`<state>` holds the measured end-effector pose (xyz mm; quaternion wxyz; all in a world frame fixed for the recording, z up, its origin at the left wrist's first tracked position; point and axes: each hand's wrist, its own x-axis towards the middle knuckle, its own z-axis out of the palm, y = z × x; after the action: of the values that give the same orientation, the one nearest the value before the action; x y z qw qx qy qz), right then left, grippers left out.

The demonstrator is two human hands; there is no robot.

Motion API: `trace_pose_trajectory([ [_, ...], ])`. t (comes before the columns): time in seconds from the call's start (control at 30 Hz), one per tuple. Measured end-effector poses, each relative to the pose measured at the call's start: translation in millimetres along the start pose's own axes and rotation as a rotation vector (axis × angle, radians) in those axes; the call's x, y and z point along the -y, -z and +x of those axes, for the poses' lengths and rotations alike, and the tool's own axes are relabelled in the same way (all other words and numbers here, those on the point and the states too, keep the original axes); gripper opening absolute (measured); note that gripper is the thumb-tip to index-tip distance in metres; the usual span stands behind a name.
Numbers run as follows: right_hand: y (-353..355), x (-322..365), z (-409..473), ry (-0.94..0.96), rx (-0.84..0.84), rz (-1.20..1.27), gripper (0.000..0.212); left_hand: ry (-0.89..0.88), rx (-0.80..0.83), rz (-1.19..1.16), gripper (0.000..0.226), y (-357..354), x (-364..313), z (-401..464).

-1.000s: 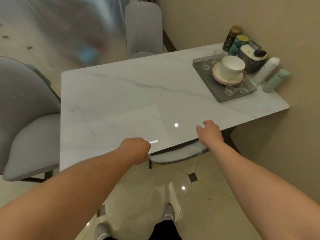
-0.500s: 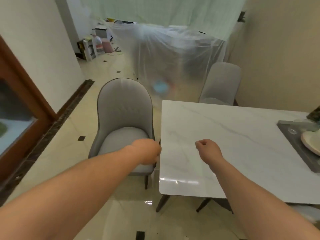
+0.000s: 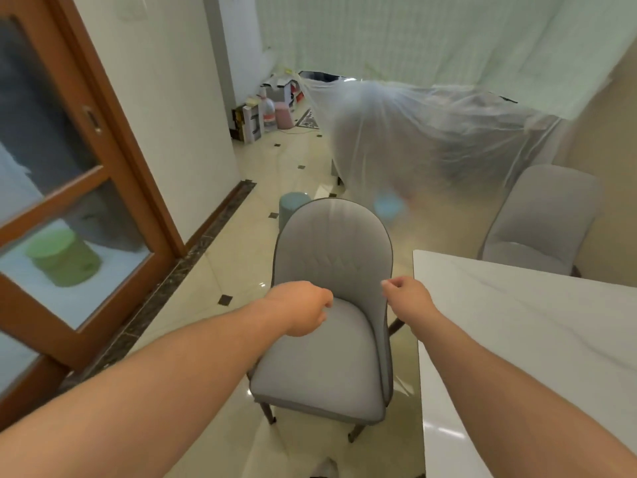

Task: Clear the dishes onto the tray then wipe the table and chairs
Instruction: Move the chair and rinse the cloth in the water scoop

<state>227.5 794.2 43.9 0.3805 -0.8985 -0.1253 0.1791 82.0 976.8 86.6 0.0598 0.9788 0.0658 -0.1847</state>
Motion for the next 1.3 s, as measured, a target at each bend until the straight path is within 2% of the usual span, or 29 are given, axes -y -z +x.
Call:
trace_pose_trajectory([
  [0.1,-38,22,68,-0.001,0.046,0.051,0.038,0.032,0.015,0.066,0.035,17,47,39],
  [0.2,-72,39,123,-0.031,0.12,0.072,0.043,0.071,0.096,0.121,0.041,51,92,77],
  [0.33,-84,50,167,-0.079,0.153,0.087,0.043,0.109,0.086,0.106,0.05,88,131,133],
  [0.53,-71,29,212,-0.296,0.015,0.207,0.037,0.017,0.099,0.209,0.05,100,179,253],
  [0.67,-80,8,225,-0.53,-0.132,0.217,0.026,-0.107,0.034,0.201,0.047,105,212,350],
  [0.7,-91,10,226,-0.617,-0.215,0.242,0.025,-0.163,0.012,0.192,0.047,104,222,384],
  [0.77,-94,20,212,-0.704,-0.288,0.227,0.02,-0.162,-0.021,0.141,0.046,100,225,407],
  [0.8,-104,30,210,-0.767,-0.337,0.24,0.019,-0.192,-0.005,0.123,0.044,98,231,424],
  [0.9,-141,73,205,-0.872,-0.347,0.262,0.026,-0.272,0.097,0.138,0.035,92,251,450],
  [1.17,-212,168,222,-0.899,-0.445,0.419,0.033,-0.483,0.138,0.229,0.025,104,270,474],
  [1.3,-231,200,229,-0.878,-0.507,0.462,0.033,-0.533,0.139,0.238,0.01,109,280,467],
])
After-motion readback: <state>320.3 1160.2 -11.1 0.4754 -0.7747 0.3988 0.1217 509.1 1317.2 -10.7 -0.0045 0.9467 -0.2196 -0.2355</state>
